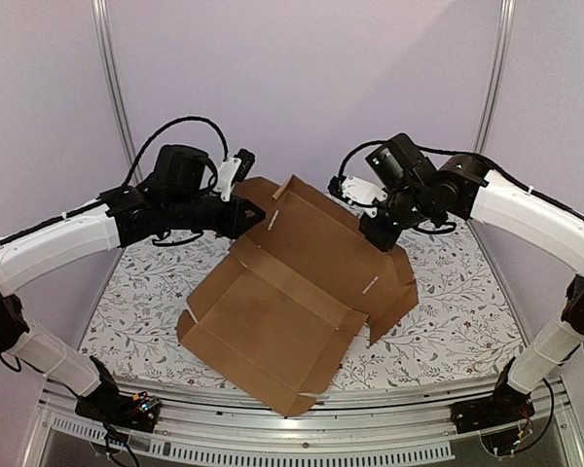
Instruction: Fold the paper box
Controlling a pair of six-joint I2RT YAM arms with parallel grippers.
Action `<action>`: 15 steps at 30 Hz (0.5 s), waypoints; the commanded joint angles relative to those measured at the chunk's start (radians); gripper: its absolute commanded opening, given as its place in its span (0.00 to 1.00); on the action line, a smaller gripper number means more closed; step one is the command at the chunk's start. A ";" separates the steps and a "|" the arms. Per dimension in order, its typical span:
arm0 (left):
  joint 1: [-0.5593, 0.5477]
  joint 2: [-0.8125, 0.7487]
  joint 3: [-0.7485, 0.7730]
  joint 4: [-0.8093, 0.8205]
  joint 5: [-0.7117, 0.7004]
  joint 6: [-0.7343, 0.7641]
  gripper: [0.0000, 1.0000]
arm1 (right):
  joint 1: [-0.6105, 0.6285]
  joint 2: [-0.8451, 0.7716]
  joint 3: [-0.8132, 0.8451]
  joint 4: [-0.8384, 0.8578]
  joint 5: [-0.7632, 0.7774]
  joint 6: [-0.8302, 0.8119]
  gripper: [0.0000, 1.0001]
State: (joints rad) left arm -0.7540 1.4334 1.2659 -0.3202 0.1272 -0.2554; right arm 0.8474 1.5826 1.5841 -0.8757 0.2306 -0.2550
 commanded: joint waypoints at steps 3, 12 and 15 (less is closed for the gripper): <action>-0.010 -0.110 -0.133 -0.036 -0.167 -0.010 0.13 | -0.028 -0.010 0.055 -0.042 -0.016 0.007 0.00; -0.006 -0.148 -0.273 -0.006 -0.333 -0.046 0.22 | -0.078 -0.025 0.088 -0.078 -0.123 0.033 0.00; 0.008 -0.164 -0.302 0.022 -0.362 -0.054 0.23 | -0.095 -0.054 0.077 -0.083 -0.178 0.032 0.00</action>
State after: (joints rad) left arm -0.7544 1.3018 0.9977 -0.3336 -0.1497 -0.2905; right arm 0.7757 1.5806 1.6428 -0.9447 0.1364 -0.2436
